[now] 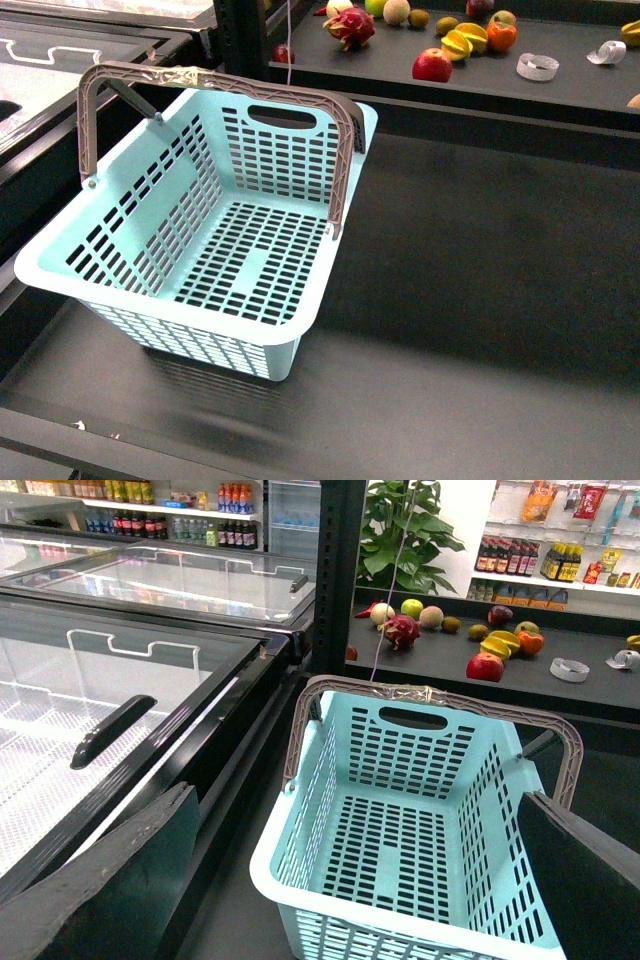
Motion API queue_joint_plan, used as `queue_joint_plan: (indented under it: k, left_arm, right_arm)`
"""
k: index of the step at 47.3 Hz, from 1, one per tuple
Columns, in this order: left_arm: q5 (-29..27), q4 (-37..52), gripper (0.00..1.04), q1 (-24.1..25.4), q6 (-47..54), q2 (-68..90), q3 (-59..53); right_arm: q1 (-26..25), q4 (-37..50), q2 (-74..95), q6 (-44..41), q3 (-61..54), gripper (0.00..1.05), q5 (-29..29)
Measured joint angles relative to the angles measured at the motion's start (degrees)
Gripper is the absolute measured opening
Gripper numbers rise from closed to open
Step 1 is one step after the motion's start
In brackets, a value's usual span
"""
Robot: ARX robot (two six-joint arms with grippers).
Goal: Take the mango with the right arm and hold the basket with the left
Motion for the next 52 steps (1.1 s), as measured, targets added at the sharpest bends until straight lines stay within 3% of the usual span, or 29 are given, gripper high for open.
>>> queue_joint_plan:
  k: [52]
  left_arm:
    - [0.0, 0.0, 0.99, 0.0, 0.0, 0.0, 0.0]
  right_arm:
    - [0.0, 0.0, 0.0, 0.0, 0.0, 0.97, 0.0]
